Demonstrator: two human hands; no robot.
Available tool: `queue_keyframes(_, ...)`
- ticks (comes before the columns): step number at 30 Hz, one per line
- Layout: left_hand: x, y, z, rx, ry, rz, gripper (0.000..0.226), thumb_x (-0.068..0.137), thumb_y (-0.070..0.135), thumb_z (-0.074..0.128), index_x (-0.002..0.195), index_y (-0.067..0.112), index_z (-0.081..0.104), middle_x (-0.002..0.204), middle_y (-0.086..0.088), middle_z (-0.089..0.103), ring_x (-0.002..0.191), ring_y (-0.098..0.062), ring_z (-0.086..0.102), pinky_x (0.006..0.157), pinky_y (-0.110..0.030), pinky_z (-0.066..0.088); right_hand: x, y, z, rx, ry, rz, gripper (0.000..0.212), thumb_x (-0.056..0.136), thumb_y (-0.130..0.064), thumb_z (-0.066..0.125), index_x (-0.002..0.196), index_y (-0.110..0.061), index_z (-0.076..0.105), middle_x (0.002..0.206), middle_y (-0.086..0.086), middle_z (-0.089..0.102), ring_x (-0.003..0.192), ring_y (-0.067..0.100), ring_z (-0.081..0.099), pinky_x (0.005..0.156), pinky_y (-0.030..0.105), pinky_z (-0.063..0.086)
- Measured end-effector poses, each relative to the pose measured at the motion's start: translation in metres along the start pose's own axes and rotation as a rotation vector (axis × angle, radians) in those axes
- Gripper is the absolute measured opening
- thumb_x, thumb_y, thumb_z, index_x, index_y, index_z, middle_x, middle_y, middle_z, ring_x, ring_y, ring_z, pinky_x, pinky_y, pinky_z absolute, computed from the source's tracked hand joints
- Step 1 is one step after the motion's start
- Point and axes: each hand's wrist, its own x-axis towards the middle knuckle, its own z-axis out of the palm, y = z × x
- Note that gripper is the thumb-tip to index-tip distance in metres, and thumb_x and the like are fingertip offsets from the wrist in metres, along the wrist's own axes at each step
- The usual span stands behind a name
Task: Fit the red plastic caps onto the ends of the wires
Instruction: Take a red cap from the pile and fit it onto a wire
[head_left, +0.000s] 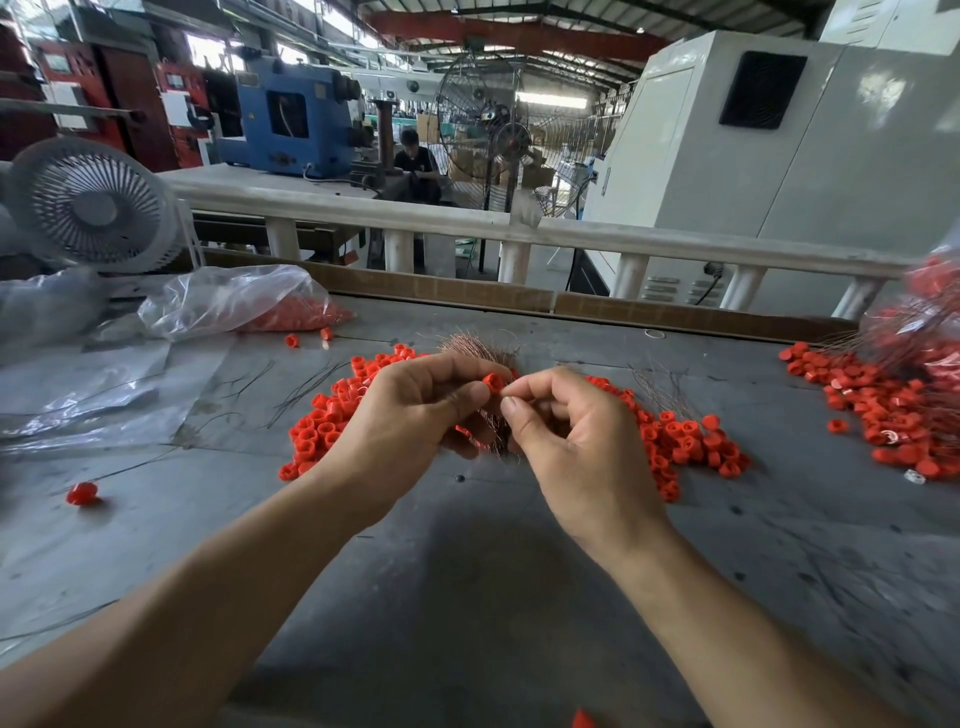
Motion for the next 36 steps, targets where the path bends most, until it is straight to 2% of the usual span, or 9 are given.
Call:
queue_keyframes(16,0.0002,-0.0008,0.0007,0.088,0.007,0.005,0.025,0.100,-0.002,0.055,0.111,0.012,0.074,0.078,-0.005,0.074,0.070,-0.016,0.070,0.064,-0.029,0.059,0.0008,0.0041,0.0002,-0.020,-0.058,0.048,0.012,0.096,-0.016,0.069,0.087,-0.024,0.071,0.075,-0.003,0.072,0.071,0.014,0.068,0.069,0.037,0.056)
queue_keyframes(21,0.0010,-0.0006,-0.0001,0.076,0.005,0.026,0.026,0.099,-0.005,0.057,0.111,0.009,0.074,0.080,-0.006,0.075,0.070,-0.017,0.069,0.063,-0.026,0.059,0.0010,0.0020,0.0019,0.004,-0.023,0.039,0.010,0.096,-0.015,0.069,0.088,-0.022,0.072,0.078,-0.002,0.073,0.074,0.017,0.069,0.071,0.039,0.055)
queue_keyframes(29,0.0015,-0.0027,-0.0006,0.048,0.013,0.023,0.026,0.099,-0.003,0.057,0.112,0.012,0.074,0.083,-0.005,0.076,0.073,-0.018,0.069,0.062,-0.026,0.057,0.0002,0.0011,0.0018,0.011,0.003,0.024,0.012,0.097,-0.018,0.068,0.088,-0.025,0.071,0.074,-0.001,0.071,0.070,0.020,0.066,0.066,0.040,0.053)
queue_keyframes(36,0.0019,-0.0044,-0.0010,0.064,0.002,0.029,0.027,0.100,-0.001,0.057,0.113,0.014,0.075,0.087,-0.006,0.077,0.077,-0.020,0.070,0.064,-0.027,0.058,0.0007,0.0027,0.0006,-0.006,0.009,0.018,0.013,0.095,-0.016,0.070,0.086,-0.025,0.071,0.077,-0.004,0.072,0.069,0.014,0.067,0.066,0.036,0.055)
